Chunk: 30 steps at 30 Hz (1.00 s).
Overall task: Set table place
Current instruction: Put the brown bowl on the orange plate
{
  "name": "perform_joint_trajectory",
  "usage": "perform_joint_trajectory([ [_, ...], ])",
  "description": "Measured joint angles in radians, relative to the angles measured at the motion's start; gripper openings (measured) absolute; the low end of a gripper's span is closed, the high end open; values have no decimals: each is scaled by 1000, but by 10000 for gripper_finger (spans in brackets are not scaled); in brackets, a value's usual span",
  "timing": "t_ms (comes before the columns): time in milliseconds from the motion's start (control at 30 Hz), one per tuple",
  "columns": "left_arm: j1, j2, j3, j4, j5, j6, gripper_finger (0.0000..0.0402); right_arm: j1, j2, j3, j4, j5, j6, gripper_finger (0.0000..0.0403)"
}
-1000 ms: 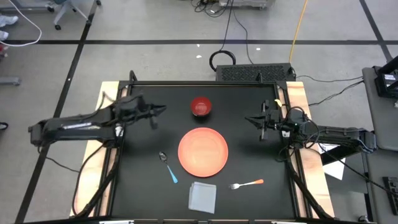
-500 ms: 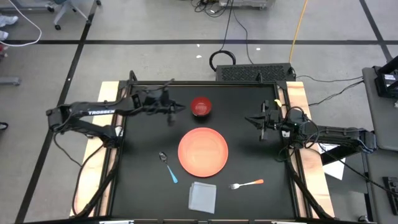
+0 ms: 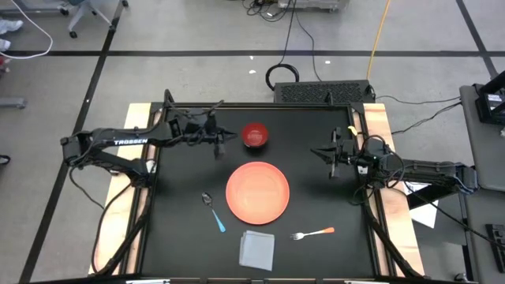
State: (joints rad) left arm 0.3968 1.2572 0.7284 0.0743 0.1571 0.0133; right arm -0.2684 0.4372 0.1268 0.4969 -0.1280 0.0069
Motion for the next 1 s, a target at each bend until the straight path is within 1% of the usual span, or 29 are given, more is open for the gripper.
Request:
perform_joint_trajectory([
  [67, 15, 0, 8, -51, 0, 4, 31, 0, 0, 0, 0, 0, 0, 0],
  [133, 29, 4, 50, -163, -3, 14, 35, 0, 0, 0, 0, 0, 0, 0],
  [200, 33, 30, 102, -240, -16, 17, 48, 0, 0, 0, 0, 0, 0, 0],
  [300, 30, 62, 161, -334, -1, 53, 80, 0, 1, 0, 3, 0, 8, 0],
  [367, 19, 93, 219, -334, 13, 84, 103, 0, 2, 0, 5, 0, 11, 0],
  [433, 13, 131, 279, -380, 29, 109, 127, 1, 4, 0, 8, 0, 11, 0],
  [567, 12, 241, 432, -507, 91, 110, 170, 1, 4, 0, 8, 0, 11, 0],
  [667, 3, 334, 545, -615, 104, 171, 194, 1, 4, 0, 8, 0, 11, 0],
  [767, -8, 422, 639, -710, 104, 265, 207, 1, 5, 0, 8, 0, 11, 0],
  [833, -12, 467, 688, -738, 102, 320, 211, 1, 5, 0, 8, 0, 11, 0],
  [933, -14, 521, 743, -801, 96, 397, 212, 2, 5, 0, 5, 0, 11, 0],
  [1000, -16, 553, 768, -817, 91, 420, 212, 2, 5, 0, 4, 0, 11, 0],
])
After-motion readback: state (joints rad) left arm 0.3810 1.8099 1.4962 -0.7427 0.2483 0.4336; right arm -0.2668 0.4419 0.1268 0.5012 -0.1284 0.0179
